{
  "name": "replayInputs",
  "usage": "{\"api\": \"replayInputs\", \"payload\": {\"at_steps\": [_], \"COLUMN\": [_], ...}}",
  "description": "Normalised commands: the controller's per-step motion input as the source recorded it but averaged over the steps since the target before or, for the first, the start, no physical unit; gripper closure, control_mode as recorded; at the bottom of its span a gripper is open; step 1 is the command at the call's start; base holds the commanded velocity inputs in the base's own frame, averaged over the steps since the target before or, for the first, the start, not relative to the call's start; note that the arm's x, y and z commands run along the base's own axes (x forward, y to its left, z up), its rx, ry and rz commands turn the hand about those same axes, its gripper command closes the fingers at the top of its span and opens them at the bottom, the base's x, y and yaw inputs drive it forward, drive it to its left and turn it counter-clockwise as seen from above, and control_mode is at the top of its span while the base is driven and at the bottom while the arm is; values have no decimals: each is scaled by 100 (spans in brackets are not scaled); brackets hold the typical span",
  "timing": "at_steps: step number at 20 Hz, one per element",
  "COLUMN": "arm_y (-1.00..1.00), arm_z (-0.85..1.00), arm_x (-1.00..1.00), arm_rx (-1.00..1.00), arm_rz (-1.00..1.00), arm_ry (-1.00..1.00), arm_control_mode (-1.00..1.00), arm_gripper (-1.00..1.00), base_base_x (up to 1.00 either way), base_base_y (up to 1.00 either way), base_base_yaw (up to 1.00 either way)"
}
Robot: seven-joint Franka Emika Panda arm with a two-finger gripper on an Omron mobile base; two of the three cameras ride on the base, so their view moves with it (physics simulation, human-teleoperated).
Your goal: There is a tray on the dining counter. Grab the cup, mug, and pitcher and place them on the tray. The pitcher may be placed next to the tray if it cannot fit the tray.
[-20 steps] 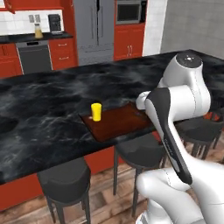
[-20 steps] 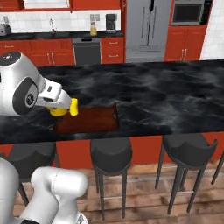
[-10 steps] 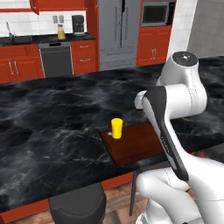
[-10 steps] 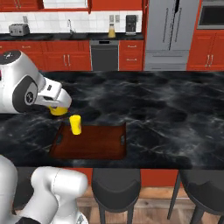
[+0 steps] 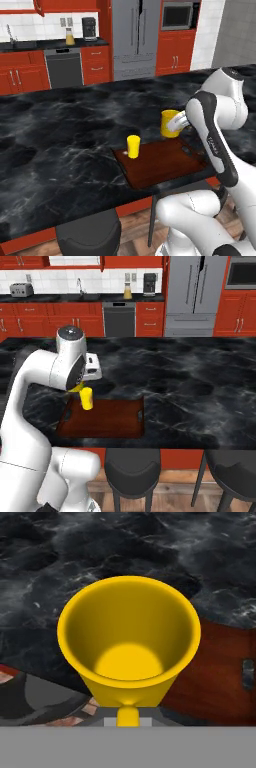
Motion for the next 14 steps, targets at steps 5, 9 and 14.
{"api": "replayInputs", "payload": {"at_steps": [5,9,14], "arm_y": [0,0,0], "arm_z": [-69,-65,-74], "arm_x": [61,70,67], "arm_rx": [1,0,0], "arm_rz": [53,37,30], "arm_ry": [0,1,3], "arm_control_mode": [-100,-100,-100], "arm_gripper": [100,100,100], "base_base_x": [0,0,0], "base_base_y": [0,0,0], "base_base_yaw": [0,0,0]}}
